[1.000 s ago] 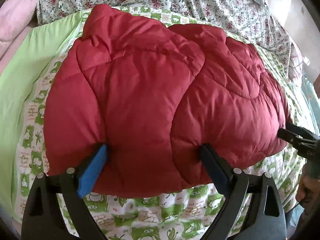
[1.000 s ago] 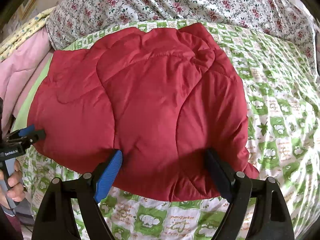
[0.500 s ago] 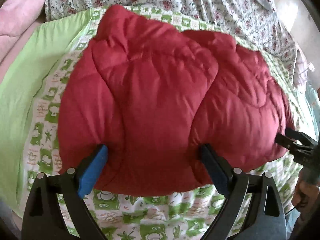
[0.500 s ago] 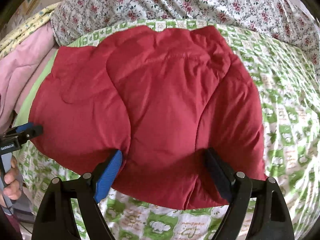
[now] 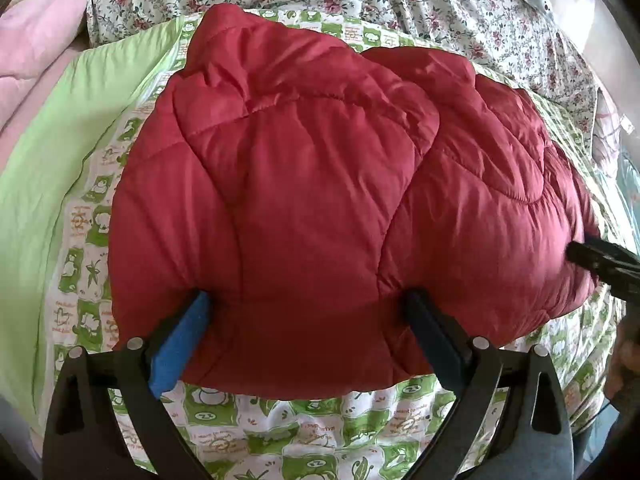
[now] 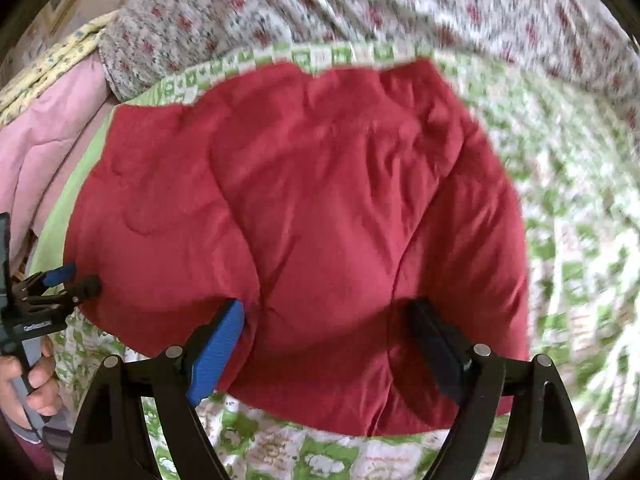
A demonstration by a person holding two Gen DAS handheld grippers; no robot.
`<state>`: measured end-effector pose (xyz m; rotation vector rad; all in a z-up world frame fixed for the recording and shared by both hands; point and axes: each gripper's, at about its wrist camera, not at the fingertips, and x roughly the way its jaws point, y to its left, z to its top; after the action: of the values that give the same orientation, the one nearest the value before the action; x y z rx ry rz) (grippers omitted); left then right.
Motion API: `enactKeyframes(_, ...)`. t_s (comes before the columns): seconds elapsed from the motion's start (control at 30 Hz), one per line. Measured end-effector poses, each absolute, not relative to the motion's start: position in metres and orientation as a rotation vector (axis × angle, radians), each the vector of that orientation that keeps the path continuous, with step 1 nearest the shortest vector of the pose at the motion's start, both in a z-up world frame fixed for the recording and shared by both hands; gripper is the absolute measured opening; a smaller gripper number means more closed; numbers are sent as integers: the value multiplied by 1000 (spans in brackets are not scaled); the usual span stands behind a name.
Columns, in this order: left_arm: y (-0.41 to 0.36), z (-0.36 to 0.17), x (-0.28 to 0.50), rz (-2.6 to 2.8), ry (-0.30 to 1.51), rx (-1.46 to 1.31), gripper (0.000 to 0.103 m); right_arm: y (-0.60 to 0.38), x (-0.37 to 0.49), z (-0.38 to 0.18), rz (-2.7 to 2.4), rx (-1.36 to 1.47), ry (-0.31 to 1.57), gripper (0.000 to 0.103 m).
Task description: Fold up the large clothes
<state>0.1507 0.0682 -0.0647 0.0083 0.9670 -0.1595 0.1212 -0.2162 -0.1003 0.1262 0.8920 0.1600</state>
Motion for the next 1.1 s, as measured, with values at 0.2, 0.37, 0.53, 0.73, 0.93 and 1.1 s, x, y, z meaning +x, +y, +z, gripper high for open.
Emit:
enactKeyframes(0.2, 67, -67, 151, -160, 963, 20, 101, -220, 122, -110, 178, 152, 871, 90)
enactKeyframes(0.37, 67, -67, 151, -157, 964, 23, 102, -220, 121, -109, 176, 149, 866, 90)
enactKeyframes(0.53, 65, -60, 147, -145, 964, 39, 101, -219, 113, -103, 165, 150, 863, 89)
enactKeyframes(0.73, 67, -33, 126, -177, 882, -1, 101, -218, 101, -95, 160, 133, 862, 86)
enactKeyframes(0.93, 53, -27, 147, -215, 882, 16, 101, -219, 108, -87, 152, 151, 837, 86)
enactKeyframes(1.1, 54, -60, 176, -199, 968, -16, 103, -222, 127, -103, 156, 155, 884, 89)
